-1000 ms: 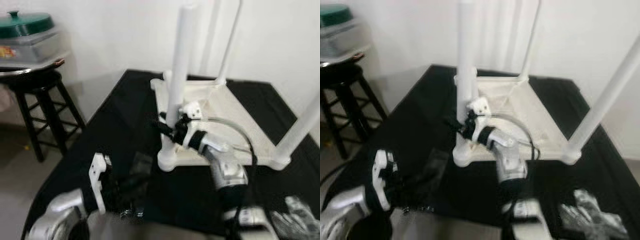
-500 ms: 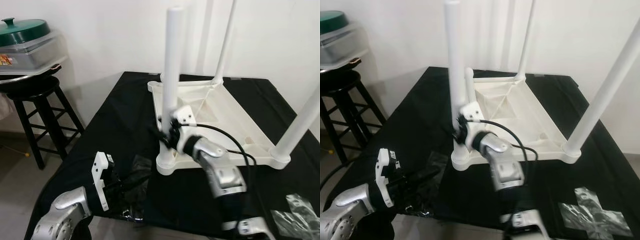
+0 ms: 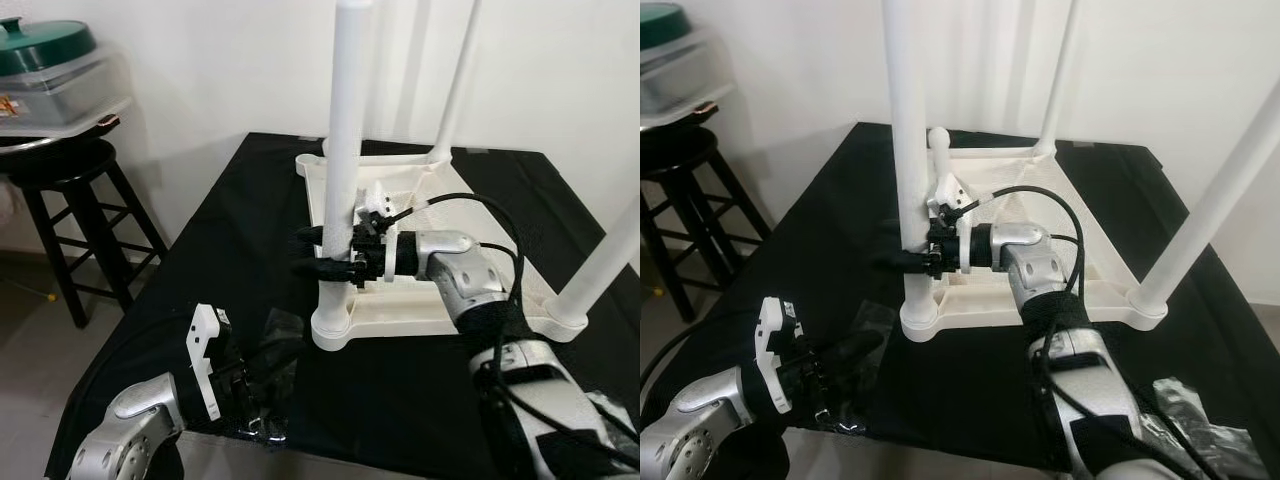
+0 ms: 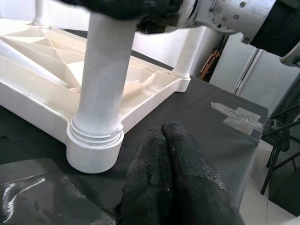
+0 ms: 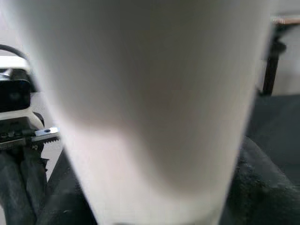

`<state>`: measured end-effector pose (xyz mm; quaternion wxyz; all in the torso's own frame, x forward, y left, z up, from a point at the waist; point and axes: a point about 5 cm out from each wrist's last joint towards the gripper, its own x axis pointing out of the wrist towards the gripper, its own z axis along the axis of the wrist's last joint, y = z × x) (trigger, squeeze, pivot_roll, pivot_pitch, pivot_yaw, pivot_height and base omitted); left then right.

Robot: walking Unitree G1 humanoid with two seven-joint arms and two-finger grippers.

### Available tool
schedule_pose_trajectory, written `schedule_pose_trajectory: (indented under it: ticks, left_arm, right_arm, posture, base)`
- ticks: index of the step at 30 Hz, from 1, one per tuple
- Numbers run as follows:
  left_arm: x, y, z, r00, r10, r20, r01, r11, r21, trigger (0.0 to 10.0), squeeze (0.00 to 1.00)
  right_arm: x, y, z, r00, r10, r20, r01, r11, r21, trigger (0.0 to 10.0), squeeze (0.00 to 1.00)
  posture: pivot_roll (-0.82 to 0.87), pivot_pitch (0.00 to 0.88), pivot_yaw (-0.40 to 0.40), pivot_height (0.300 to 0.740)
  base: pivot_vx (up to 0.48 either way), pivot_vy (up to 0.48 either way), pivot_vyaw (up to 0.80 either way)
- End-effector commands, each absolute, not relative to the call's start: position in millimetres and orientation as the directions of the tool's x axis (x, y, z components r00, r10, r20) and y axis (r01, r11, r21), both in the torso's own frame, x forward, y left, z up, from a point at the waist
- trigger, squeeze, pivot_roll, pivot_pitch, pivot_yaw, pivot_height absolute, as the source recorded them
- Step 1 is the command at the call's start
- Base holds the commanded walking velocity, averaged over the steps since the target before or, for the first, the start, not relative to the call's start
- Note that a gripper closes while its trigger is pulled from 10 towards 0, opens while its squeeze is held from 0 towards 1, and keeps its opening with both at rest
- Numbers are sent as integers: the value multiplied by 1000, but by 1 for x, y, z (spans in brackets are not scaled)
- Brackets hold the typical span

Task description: Building children table

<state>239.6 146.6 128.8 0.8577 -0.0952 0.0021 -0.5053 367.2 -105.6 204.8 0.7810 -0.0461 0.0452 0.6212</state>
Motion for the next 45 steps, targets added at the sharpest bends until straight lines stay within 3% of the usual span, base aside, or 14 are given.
schedule_pose_trajectory:
  ticks: [1, 14, 15, 18, 19, 20, 21, 24, 33, 34, 35, 38, 41, 45]
  left_arm:
    - [240, 145, 125, 487, -870, 79, 866, 470, -169, 10000, 0]
    - [239, 145, 124, 480, -874, 76, 869, 462, -178, 10000, 0]
    - [239, 146, 125, 481, -873, 78, 869, 462, -178, 10000, 0]
    - [239, 146, 125, 481, -873, 78, 869, 462, -178, 10000, 0]
    - [238, 147, 126, 482, -872, 81, 868, 463, -177, 10000, 0]
    - [238, 147, 126, 482, -872, 81, 868, 463, -177, 10000, 0]
    - [238, 149, 127, 484, -871, 83, 868, 465, -176, 10000, 0]
    - [239, 154, 129, 485, -870, 87, 867, 465, -177, 10000, 0]
    - [241, 152, 130, 477, -874, 94, 870, 455, -189, 10000, 0]
    - [241, 152, 130, 487, -868, 99, 866, 464, -188, 10000, 0]
    - [241, 152, 130, 494, -863, 102, 862, 471, -186, 10000, 0]
    - [241, 152, 130, 497, -862, 102, 861, 474, -184, 10000, 0]
    - [242, 150, 129, 485, -869, 97, 866, 463, -187, 10000, 0]
    - [242, 149, 129, 483, -870, 97, 868, 460, -188, 10000, 0]
  right_arm:
    - [368, -101, 206, 209, 968, -140, -978, 208, -16, 0, 0]
    - [365, -111, 201, 173, 981, -92, -985, 172, -19, 0, 0]
    - [364, -115, 192, 284, 954, -93, -959, 282, -31, 0, 0]
    - [364, -115, 192, 284, 954, -93, -959, 282, -31, 0, 0]
    - [359, -114, 176, 422, 899, -114, -907, 420, -39, 0, 0]
    - [359, -114, 176, 422, 899, -114, -907, 420, -39, 0, 0]
    - [336, -94, 136, 574, 804, -154, -806, 588, 69, 0, 0]
    - [318, -88, 133, 740, 657, -143, -668, 743, -43, 0, 0]
    - [328, -92, 130, 724, 666, -179, -672, 740, 33, 0, 0]
    - [327, -93, 132, 745, 641, -185, -643, 764, 54, 10000, 39]
    - [326, -94, 136, 717, 674, -177, -667, 737, 107, 10000, 976]
    - [324, -93, 140, 674, 722, -157, -708, 692, 144, 10000, 1000]
    - [321, -87, 172, 432, 901, -23, -899, 433, 72, 10000, 1000]
    - [331, -91, 182, 377, 926, -29, -926, 377, 14, 10000, 1000]
  posture:
    - [-22, 0, -53, 740]
    - [-26, 0, -45, 740]
    - [-36, 0, -47, 740]
    - [-36, 0, -47, 740]
    - [-45, 0, -52, 740]
    - [-45, 0, -52, 740]
    - [-71, 0, -47, 740]
    - [-118, 0, -9, 740]
    - [-77, 0, -41, 740]
    - [-77, 0, -41, 740]
    - [-69, 0, -42, 740]
    - [-66, 0, -45, 740]
    - [-69, 0, -42, 740]
    - [-56, 0, -45, 740]
  base:
    - [0, 0, 0]
    - [0, 0, 0]
    - [0, 0, 0]
    - [0, 0, 0]
    - [0, 0, 0]
    - [0, 0, 0]
    - [0, 0, 0]
    - [0, 0, 0]
    - [0, 0, 0]
    - [0, 0, 0]
    - [0, 0, 0]
    - [0, 0, 0]
    - [0, 0, 0]
    - [0, 0, 0]
